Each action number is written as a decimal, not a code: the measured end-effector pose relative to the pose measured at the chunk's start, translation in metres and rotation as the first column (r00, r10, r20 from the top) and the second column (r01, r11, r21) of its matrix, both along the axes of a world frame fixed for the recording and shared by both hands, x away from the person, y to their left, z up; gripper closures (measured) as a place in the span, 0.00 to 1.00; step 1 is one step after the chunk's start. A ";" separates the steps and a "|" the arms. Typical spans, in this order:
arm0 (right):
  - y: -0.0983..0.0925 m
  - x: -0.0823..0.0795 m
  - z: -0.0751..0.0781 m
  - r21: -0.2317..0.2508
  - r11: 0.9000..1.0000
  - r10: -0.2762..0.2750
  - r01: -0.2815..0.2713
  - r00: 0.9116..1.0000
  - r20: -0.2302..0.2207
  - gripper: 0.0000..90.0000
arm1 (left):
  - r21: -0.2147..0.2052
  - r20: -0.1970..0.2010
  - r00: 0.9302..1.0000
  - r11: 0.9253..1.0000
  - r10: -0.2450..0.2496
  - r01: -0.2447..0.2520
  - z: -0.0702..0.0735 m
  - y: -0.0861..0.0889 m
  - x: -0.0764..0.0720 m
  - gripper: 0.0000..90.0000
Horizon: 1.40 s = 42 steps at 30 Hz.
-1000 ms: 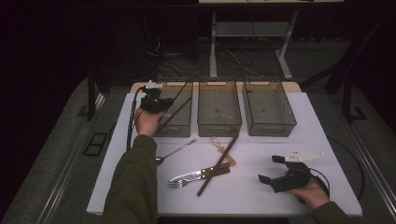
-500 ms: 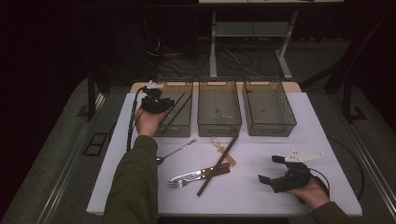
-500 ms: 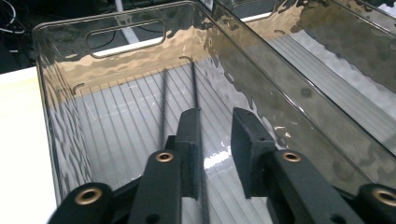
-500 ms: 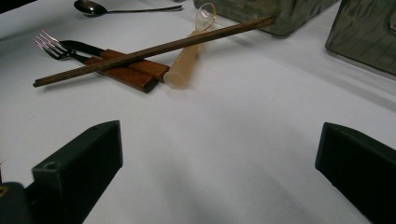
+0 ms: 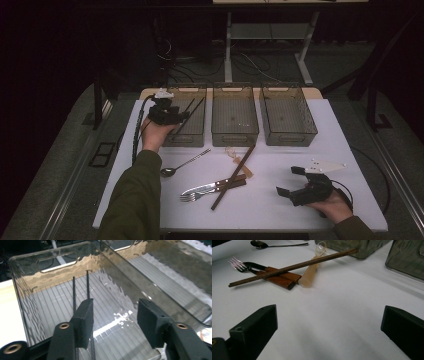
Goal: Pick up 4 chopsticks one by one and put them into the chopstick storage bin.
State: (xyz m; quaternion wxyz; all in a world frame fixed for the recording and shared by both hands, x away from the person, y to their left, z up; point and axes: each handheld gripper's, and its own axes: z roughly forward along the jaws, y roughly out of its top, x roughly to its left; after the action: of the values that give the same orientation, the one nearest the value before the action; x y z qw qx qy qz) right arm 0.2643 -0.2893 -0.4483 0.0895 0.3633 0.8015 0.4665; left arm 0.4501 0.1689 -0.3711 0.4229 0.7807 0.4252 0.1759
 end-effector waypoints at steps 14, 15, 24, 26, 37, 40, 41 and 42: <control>-0.001 0.000 0.000 -0.002 1.000 -0.009 0.009 1.000 -0.002 0.01 | -0.043 -0.004 0.994 0.993 -0.109 0.109 -0.004 -0.010 -0.054 0.32; -0.001 0.000 0.000 -0.002 1.000 -0.009 0.009 1.000 -0.002 0.01 | -0.045 -0.003 0.993 0.992 -0.120 0.120 -0.005 -0.011 -0.060 0.32; 0.000 0.000 0.000 -0.003 1.000 -0.011 0.011 1.000 -0.001 0.01 | -0.047 0.019 0.986 0.985 -0.166 0.167 -0.011 -0.016 -0.099 0.31; 0.000 0.000 0.000 -0.004 1.000 -0.009 0.009 1.000 0.000 0.01 | -0.046 0.016 0.985 0.984 -0.170 0.171 -0.013 -0.015 -0.107 0.31; 0.000 -0.002 0.001 -0.008 1.000 -0.008 0.008 1.000 0.007 0.01 | -0.035 0.012 0.978 0.978 -0.207 0.207 -0.025 -0.016 -0.137 0.30; 0.000 -0.002 0.001 -0.011 1.000 -0.009 0.009 1.000 0.006 0.01 | -0.041 0.017 0.974 0.973 -0.225 0.226 -0.027 -0.018 -0.147 0.33; 0.000 -0.002 0.001 -0.010 1.000 -0.010 0.010 1.000 0.007 0.01 | -0.043 0.017 0.973 0.972 -0.232 0.232 -0.028 -0.019 -0.149 0.34; 0.000 -0.002 0.001 -0.010 1.000 -0.010 0.010 1.000 0.006 0.01 | -0.041 0.017 0.971 0.970 -0.238 0.238 -0.028 -0.020 -0.152 0.36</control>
State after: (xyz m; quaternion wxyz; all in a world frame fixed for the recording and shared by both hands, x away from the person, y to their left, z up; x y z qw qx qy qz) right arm 0.2621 -0.2890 -0.4474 0.0960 0.3653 0.8017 0.4632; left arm 0.2982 0.1492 -0.3993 0.4603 0.8156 0.3296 0.1194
